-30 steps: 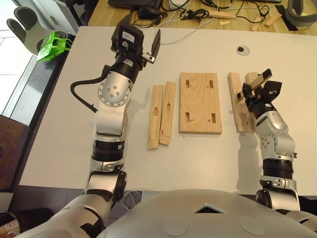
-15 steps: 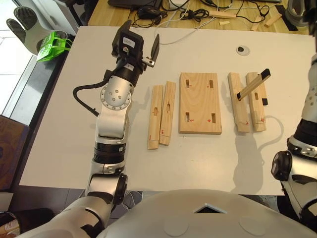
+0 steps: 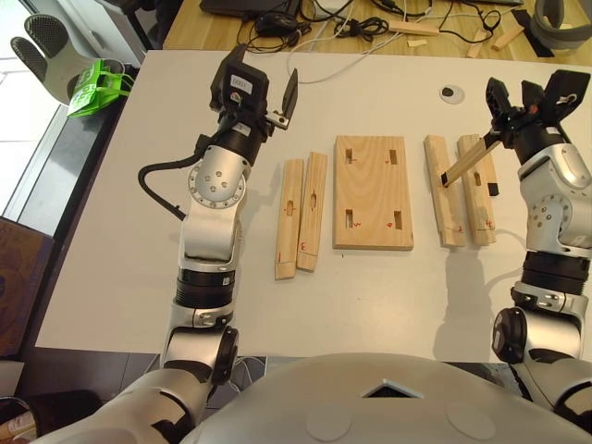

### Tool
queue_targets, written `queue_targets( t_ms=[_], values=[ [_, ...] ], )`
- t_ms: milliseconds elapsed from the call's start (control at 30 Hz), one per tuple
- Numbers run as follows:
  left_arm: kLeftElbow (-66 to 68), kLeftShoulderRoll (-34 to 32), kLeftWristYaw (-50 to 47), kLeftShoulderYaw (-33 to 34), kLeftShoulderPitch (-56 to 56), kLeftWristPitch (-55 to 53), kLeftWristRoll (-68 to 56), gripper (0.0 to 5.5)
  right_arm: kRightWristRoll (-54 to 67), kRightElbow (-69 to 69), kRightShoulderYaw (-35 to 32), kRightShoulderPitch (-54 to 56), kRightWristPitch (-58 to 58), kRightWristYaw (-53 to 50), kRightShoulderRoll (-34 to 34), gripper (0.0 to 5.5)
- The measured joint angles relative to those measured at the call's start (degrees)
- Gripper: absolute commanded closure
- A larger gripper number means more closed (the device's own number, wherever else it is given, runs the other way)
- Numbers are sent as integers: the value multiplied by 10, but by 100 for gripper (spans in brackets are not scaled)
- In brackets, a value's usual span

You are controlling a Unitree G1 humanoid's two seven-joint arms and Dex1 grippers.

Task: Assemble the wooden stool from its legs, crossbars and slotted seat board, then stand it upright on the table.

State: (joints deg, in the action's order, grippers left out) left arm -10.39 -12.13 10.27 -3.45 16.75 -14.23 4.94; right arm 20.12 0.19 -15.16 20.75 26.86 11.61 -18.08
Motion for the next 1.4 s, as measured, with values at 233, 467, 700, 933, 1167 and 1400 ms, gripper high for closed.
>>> queue_targets(
  t_ms=[233,467,700,933,1167,1400],
  values=[
    [0,4,-3,0,0,0,0,166,15,-180,53,20,0,29,-7,244],
    [1,8,-4,0,0,1,0,166,107,-196,53,-41,219,50,-26,358],
    [4,9,-9,0,0,3,1,166,61,-165,27,-79,261,-23,-32,468],
    [9,9,-9,0,0,12,0,166,35,-113,-2,-111,314,-62,-27,548],
    [13,9,-9,0,0,15,1,166,6,-110,-1,-81,285,-77,-26,502],
    [17,10,-11,-2,-3,23,2,166,-12,-43,1,63,318,-112,-21,397]
  ],
)
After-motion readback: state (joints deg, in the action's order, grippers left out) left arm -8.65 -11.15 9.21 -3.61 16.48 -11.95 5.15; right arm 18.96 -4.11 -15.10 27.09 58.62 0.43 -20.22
